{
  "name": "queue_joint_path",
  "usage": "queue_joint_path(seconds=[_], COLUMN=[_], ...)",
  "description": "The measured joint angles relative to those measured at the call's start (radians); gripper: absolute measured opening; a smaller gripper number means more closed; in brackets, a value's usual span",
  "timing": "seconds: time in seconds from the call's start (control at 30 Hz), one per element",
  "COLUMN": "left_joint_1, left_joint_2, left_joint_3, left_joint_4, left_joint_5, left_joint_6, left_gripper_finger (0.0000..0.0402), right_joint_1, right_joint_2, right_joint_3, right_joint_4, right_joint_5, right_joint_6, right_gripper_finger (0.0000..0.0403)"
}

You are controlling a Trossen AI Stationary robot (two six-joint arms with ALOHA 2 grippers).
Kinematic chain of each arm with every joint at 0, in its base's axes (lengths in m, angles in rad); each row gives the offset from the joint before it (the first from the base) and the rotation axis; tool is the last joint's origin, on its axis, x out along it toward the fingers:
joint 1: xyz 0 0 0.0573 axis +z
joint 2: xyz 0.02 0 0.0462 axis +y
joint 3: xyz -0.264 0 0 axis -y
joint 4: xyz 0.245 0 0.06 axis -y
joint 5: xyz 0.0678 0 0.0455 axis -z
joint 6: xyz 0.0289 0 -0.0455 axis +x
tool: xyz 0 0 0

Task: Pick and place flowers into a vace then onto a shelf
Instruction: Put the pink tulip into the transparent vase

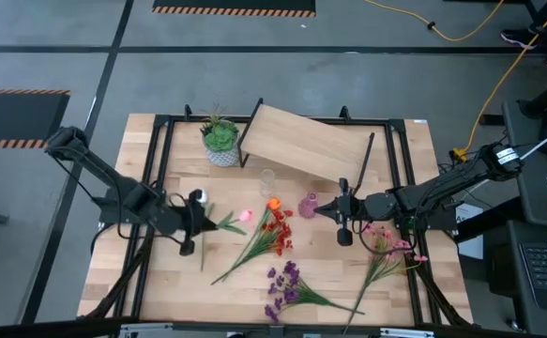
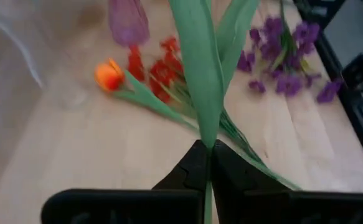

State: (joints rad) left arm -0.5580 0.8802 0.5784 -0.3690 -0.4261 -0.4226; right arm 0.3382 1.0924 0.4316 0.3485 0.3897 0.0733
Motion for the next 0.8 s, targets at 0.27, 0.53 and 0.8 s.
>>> queue_joint_path(seconds=[0.27,0.53,0.8], left_joint_1=[0.11,0.242,0.417], left_joint_2=[-0.161,-0.175,-0.039], left_joint_3=[-0.016,-0.016,-0.016], left_joint_4=[0.106,0.291,0.563], left_joint_5=[0.024,0.045,0.184], left_joint_6=[0.212,0.478,0.55], left_gripper_finger=[0.0003,0.0003,0.0003], right_joint_1=[-0.001,-0.008,-0.047], right_joint_2=[0.0,0.0,0.0], right_joint_3=[0.0,0.0,0.0], right_joint_4=[0.029,0.058,0.142], right_joint_5=[-0.001,-0.001,0.0], right_joint_6=[-0.03,-0.031,-0.084], right_gripper_finger=[0.0007,0.0007,0.0007])
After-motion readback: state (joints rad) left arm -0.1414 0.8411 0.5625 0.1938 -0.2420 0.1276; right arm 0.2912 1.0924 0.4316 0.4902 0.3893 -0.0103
